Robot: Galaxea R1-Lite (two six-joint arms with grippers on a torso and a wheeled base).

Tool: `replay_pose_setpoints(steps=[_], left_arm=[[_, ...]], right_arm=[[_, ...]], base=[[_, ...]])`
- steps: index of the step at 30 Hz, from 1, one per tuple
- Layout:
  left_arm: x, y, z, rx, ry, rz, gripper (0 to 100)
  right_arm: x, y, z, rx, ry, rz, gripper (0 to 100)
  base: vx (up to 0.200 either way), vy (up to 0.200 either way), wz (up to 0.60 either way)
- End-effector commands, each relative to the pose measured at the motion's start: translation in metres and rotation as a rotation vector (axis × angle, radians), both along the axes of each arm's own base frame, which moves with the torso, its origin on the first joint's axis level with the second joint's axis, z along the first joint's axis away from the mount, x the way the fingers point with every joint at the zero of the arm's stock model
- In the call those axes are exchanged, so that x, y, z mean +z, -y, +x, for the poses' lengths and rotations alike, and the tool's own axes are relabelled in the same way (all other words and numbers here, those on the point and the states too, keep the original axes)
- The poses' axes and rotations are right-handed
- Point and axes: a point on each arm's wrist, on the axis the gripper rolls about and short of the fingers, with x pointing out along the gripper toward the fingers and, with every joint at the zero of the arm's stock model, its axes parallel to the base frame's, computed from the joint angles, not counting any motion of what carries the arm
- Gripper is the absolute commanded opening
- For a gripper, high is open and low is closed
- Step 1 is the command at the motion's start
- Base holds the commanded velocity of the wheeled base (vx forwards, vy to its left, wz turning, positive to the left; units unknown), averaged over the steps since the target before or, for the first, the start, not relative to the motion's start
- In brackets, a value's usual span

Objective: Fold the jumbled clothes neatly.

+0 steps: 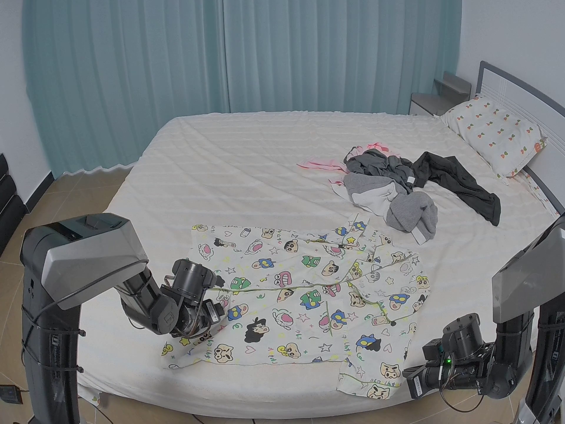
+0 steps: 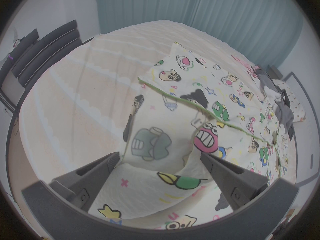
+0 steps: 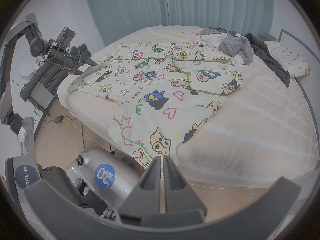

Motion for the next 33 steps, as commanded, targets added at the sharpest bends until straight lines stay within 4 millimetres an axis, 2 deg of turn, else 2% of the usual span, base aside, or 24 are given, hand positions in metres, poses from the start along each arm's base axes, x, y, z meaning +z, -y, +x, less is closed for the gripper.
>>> replay_pose_setpoints(steps=[1, 12, 13, 28, 33], left_arm=[[0.002, 0.008, -0.006, -0.022, 0.003, 0.013, 100], [0.002, 0.013, -0.009, -0.019, 0.044, 0.092, 100], [0.002, 0.014, -0.01, -0.021, 0.045, 0.089, 0], [0.001, 0.019, -0.014, -0.034, 0.046, 0.08, 0], [0.01, 0.016, -0.014, -0.02, 0.066, 0.07, 0]], right_arm=[[0.0, 0.002, -0.004, 0.001, -0.015, -0.006, 0], [0.0, 0.0, -0.005, 0.007, -0.015, -0.005, 0], [0.0, 0.0, -0.005, 0.007, -0.015, -0.005, 0], [0.0, 0.0, -0.005, 0.007, -0.015, -0.005, 0], [0.0, 0.0, -0.005, 0.007, -0.013, -0.006, 0]], base=[[0.0, 0.0, 0.0], [0.0, 0.0, 0.0], [0.0, 0.0, 0.0], [0.0, 0.0, 0.0], [0.0, 0.0, 0.0]])
